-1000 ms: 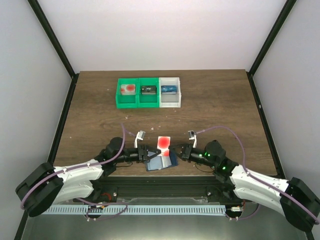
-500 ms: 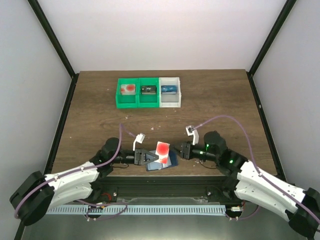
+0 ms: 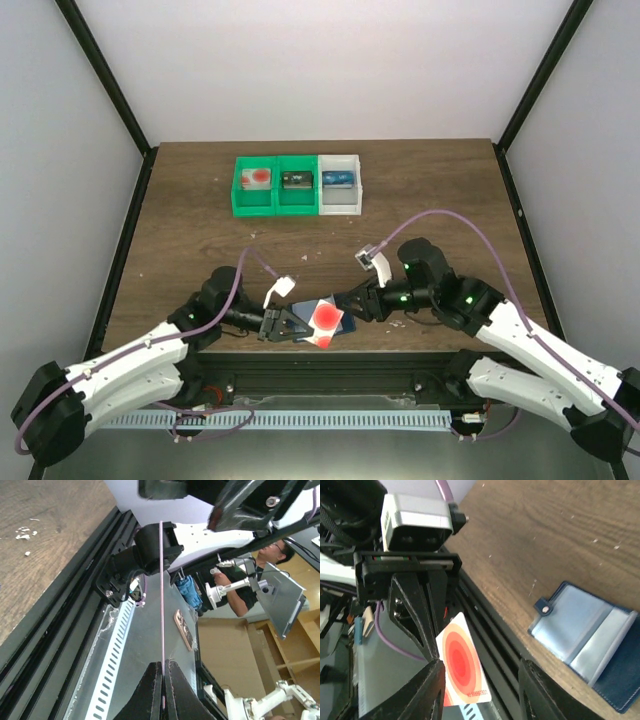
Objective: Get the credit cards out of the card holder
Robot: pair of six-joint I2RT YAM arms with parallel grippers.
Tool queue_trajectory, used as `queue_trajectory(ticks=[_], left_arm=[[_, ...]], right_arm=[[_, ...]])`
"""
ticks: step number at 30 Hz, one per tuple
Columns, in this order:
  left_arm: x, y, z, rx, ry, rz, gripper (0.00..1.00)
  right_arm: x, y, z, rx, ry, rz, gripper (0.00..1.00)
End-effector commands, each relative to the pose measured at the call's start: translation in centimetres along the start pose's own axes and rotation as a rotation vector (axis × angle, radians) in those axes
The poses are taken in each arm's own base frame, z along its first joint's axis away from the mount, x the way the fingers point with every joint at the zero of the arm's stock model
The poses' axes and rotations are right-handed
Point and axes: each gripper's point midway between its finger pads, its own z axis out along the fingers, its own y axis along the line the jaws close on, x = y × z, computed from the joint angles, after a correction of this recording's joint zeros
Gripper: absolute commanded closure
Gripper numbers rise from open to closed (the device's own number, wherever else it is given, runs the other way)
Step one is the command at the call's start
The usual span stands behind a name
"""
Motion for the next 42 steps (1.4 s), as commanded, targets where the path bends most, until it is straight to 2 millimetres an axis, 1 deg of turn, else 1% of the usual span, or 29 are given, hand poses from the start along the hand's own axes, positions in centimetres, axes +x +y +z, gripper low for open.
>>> queue_trajectory(ticks=[1,5,12,13,16,17,18,19,21,23,25,28,31,34,36,37,39,42], left_arm=[[0.8,-1.5,-0.2,0.083,0.039,0.050,1.00],[1.1,-1.5,-0.2,0.089,0.053,0.059,1.00],[1.1,-1.6,-0.1,0.092,0.061,0.078,1.00],[1.0,-1.6,-0.1,0.094,0.063,0.078,1.00],[0.9,-1.5,0.0,0.089,0.061,0.078,1.00],[0.7,-1.5,0.0,0.080,0.054,0.078,0.98],[0.4,-1.3,0.0,0.064,0.041,0.075,0.89],[0.1,-1.1,-0.1,0.041,0.026,0.070,0.78],[-1.4,-0.7,-0.5,-0.033,-0.048,0.067,0.56],[-3.6,-0.1,-1.5,-0.130,-0.173,0.055,0.43],[-5.4,-0.3,-2.9,-0.164,-0.297,0.048,0.34],[-7.3,-1.2,-4.8,-0.135,-0.465,0.024,0.26],[-8.4,-1.9,-6.2,-0.082,-0.591,-0.005,0.23],[-9.3,-2.1,-7.0,-0.049,-0.672,-0.025,0.23],[-10.0,-2.3,-7.1,-0.032,-0.697,-0.024,0.23],[-10.4,-2.7,-6.9,-0.018,-0.697,-0.018,0.23],[-11.2,-3.2,-6.6,-0.010,-0.689,-0.009,0.23],[-12.0,-2.4,-5.8,-0.042,-0.666,-0.035,0.23]], right_arm=[[1.4,1.9,0.2,-0.126,0.083,-0.042,0.59],[1.9,2.6,0.9,-0.212,0.107,-0.033,0.61],[3.0,2.3,2.1,-0.261,0.151,-0.011,0.67],[3.0,2.4,2.2,-0.268,0.153,-0.012,0.71],[2.8,2.8,2.0,-0.294,0.136,-0.018,0.91],[2.6,3.0,1.9,-0.301,0.123,-0.022,0.96],[2.4,3.1,1.8,-0.302,0.111,-0.017,0.99],[2.0,3.2,1.7,-0.300,0.092,-0.014,0.99],[1.4,3.1,1.5,-0.285,0.049,0.008,1.00],[0.4,2.7,1.4,-0.256,-0.014,0.046,1.00],[-0.8,2.2,1.1,-0.235,-0.101,0.102,0.99],[-2.4,2.0,0.5,-0.249,-0.226,0.191,0.99],[-4.2,2.1,0.0,-0.297,-0.329,0.271,0.99],[-5.9,1.6,-0.5,-0.329,-0.438,0.365,1.00],[-6.8,1.3,-0.9,-0.366,-0.509,0.420,1.00],[-7.3,1.1,-1.1,-0.375,-0.541,0.440,0.99],[-8.1,0.4,-1.1,-0.362,-0.583,0.472,1.00],[-9.3,-0.1,-1.8,-0.363,-0.666,0.501,1.00]])
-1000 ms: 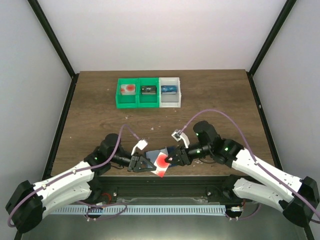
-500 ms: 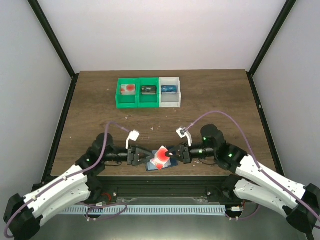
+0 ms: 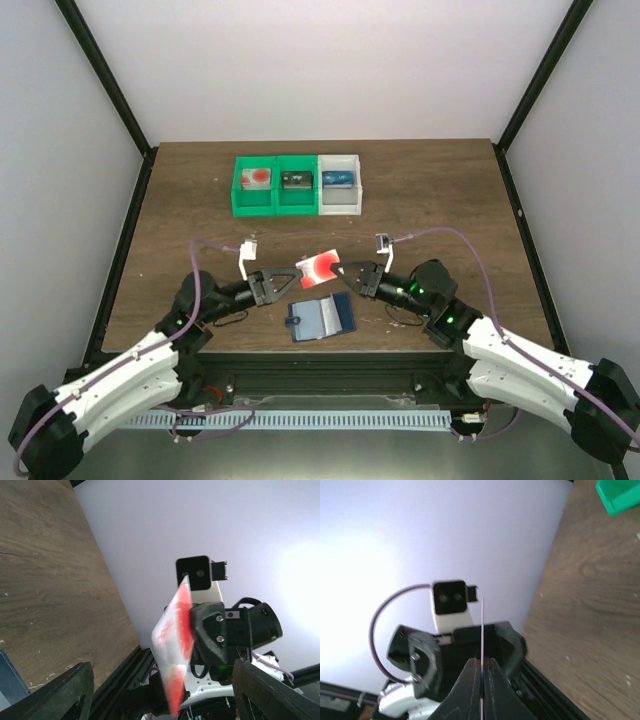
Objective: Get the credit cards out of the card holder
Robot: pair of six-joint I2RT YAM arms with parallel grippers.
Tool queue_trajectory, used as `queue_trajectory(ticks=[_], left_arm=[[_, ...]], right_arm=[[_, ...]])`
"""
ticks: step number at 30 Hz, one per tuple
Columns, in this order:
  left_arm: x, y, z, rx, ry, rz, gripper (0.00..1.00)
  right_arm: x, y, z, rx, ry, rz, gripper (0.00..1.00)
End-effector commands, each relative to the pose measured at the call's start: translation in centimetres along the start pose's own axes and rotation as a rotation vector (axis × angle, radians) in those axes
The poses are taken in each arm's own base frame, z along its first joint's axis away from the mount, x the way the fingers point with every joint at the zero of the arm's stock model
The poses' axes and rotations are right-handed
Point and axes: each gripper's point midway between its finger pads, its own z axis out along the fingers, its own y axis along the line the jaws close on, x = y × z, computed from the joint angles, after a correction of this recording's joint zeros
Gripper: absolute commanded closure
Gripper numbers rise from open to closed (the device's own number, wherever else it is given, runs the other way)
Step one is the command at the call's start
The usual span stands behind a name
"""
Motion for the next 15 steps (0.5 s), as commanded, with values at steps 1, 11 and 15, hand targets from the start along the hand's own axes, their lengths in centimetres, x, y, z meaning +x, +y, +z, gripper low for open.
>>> queue_trajectory(ticks=[1,11,15], left_arm=[[-2.0,-1.9,1.2,0.047,-0.041,0.004,0.23],[-3.1,-3.4,1.8,0.172,-0.088,-0.064,0.44],[-3.5,-3.8,2.5,0.174,-0.078,-0.063,0.53]], right_arm=[[-4.4,2.8,-0.5,-0.111,-0.226,0.062,1.00],[-6.4,2.5,-0.7,-0.102,-0.337,0.100,0.99],[-6.2,1.7,-0.7,-0.093,-0.339,0.124,1.00]])
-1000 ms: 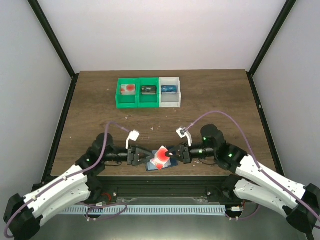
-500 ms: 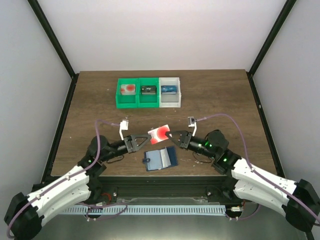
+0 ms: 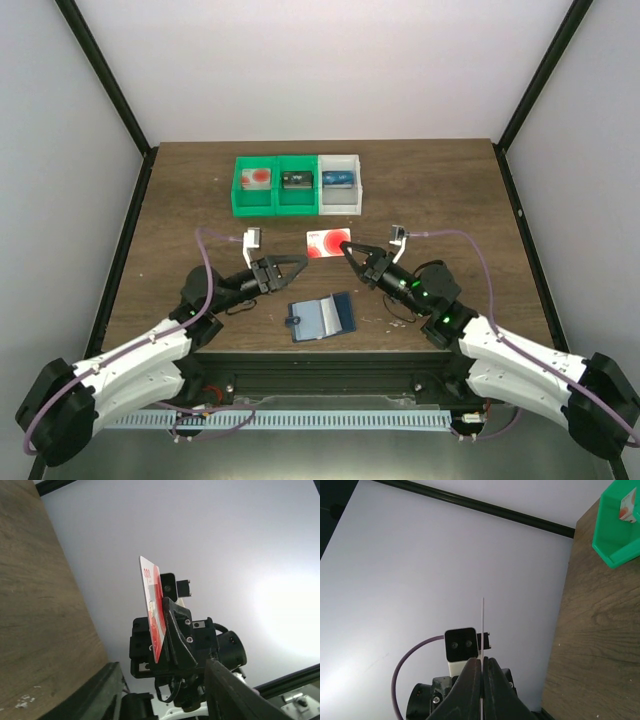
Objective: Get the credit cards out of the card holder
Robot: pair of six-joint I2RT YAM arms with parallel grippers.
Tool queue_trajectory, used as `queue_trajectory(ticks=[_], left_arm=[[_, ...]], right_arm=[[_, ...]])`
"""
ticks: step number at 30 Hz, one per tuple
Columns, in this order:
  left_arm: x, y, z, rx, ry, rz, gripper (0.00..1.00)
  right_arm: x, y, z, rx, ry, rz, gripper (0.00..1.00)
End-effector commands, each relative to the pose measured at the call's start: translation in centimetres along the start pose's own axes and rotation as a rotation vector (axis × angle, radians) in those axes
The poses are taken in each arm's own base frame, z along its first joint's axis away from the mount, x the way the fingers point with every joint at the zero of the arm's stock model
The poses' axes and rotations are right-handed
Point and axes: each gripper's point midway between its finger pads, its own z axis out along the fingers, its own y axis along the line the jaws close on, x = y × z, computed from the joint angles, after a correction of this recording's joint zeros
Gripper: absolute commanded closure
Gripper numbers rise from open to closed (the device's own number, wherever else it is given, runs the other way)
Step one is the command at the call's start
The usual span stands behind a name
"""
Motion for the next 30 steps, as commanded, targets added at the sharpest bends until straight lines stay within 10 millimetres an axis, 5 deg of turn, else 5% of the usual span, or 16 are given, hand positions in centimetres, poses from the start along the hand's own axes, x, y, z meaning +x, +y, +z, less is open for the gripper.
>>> queue_trajectory(ticks=[1,9,14,17,19,30], left_arm=[[-1.0,-2.0,0.8,0.063,-0.016,0.018,0.56],[-0.7,0.0,1.8,0.017,0.009,-0.028,0.55],[-1.0,-0.5,1.9,0.043,-0.002,-0.027,0.74],[-1.2,-0.8,1.8,0.048,-0.012,-0.018,0.99],[-1.4,-0.7,1.7,0.037,-0.021,-0.011,1.00],[-4.8,2.6,-0.4,-0.152,-0.045,0.078,1.00]], right_arm=[[-1.1,1.0,0.0,-0.036,-0.054,0.024,1.00],[-0.9,0.6,0.1,-0.027,-0.046,0.033,1.00],[-0.5,-0.3,0.1,-0.009,-0.036,0.053,1.00],[-0.4,-0.6,0.2,-0.003,-0.028,0.056,1.00],[-0.2,-0.8,0.3,0.003,-0.019,0.056,0.99],[-0.1,-1.7,-1.4,0.100,-0.011,-0.057,0.35]])
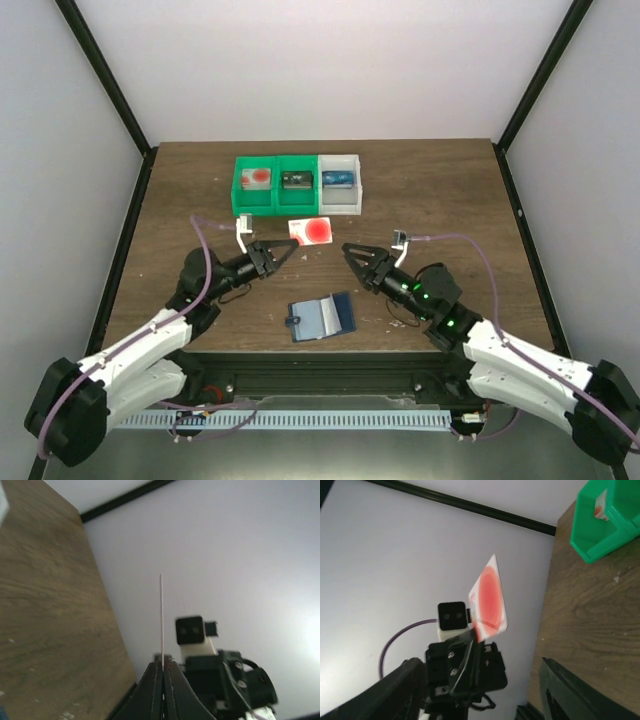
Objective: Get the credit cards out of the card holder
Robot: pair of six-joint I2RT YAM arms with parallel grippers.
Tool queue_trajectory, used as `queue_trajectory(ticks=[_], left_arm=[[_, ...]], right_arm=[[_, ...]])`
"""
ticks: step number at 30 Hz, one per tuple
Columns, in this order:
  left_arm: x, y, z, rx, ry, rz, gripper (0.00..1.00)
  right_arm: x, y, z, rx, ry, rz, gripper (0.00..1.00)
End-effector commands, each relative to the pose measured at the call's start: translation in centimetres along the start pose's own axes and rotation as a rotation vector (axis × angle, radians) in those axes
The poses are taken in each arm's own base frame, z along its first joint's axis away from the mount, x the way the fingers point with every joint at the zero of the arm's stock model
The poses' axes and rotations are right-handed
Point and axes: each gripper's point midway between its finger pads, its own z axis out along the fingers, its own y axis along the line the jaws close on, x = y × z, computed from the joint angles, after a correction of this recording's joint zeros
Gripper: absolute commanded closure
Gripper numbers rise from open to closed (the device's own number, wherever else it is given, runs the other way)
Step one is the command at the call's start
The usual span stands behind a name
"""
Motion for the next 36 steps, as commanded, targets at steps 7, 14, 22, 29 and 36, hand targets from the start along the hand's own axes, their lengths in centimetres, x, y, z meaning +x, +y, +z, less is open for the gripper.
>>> queue_trajectory(ticks=[7,14,22,29,36], left_arm=[[-7.0,3.6,-2.9,-0.225,-0.002,0.162,1.00],[-14.3,9.6,-5.5,-0.502,-0.047,0.191,1.00],[-21.3,15.2,-5.5,-0.598,-0.044,0.123,1.00],[-25.2,19.5,-3.5,-0.648,0.004,0.081,1.00],[-28.5,22.5,-2.7,-0.726,0.014,0.088,1.00]], right_arm=[[0.7,-1.2,-3.5,0.097,0.037,-0.149,0.00],[0.9,-0.9,-5.2,0.104,0.051,-0.218,0.00],[0.3,1.3,-5.9,0.115,0.052,-0.322,0.00],[-0.2,1.5,-6.5,0.123,0.021,-0.334,0.00],[-0.4,1.4,-6.6,0.136,0.013,-0.335,0.00]])
